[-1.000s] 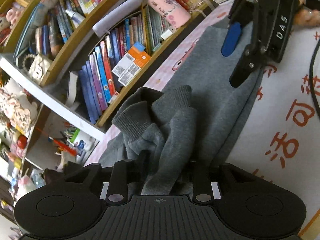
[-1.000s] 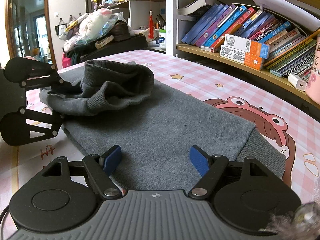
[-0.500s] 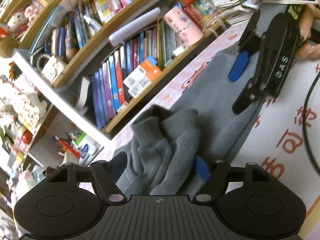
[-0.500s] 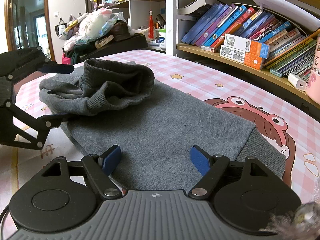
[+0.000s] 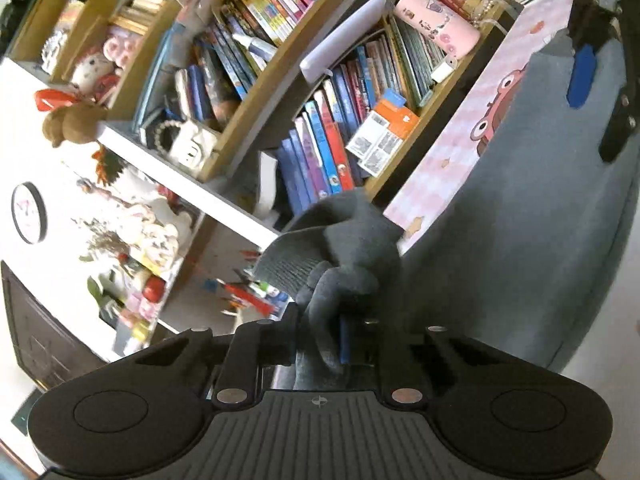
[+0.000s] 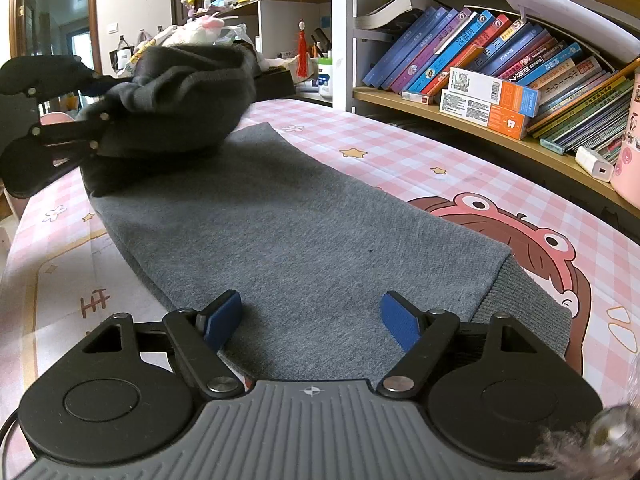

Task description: Fold clothes

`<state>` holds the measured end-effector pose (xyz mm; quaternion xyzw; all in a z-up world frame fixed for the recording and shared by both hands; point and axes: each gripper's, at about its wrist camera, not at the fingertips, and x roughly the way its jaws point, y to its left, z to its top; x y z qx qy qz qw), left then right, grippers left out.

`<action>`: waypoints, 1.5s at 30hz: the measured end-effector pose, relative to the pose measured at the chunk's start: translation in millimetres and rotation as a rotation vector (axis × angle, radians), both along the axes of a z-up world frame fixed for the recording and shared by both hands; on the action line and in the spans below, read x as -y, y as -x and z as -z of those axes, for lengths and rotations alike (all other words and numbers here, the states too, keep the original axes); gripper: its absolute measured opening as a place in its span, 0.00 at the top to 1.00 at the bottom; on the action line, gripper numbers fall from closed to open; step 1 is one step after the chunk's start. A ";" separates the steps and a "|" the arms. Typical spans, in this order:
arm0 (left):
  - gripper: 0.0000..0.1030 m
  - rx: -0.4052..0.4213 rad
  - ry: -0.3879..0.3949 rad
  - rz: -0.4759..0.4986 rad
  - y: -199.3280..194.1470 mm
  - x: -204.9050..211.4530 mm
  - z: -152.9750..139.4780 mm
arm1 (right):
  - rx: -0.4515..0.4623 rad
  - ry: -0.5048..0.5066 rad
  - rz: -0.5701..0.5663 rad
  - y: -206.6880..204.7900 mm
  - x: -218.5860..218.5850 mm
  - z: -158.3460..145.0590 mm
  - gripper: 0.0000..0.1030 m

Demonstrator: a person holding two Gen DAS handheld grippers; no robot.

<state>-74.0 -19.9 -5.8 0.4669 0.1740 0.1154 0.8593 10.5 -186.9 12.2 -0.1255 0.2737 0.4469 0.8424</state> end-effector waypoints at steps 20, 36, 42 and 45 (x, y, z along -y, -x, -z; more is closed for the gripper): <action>0.64 0.064 0.838 0.171 -7.9 -14.7 -51.7 | -0.002 -0.001 -0.001 -0.1 0.3 0.2 0.25; 0.28 -0.078 0.807 0.147 -13.7 -0.3 -7.8 | -0.002 -0.001 -0.002 -0.5 0.1 0.2 0.25; 0.07 0.090 0.807 0.175 10.3 -9.1 -19.8 | -0.004 -0.002 -0.002 -0.8 0.2 0.3 0.25; 0.06 0.088 0.864 0.145 9.2 -20.8 -18.3 | -0.006 -0.003 -0.003 -1.1 0.4 0.3 0.25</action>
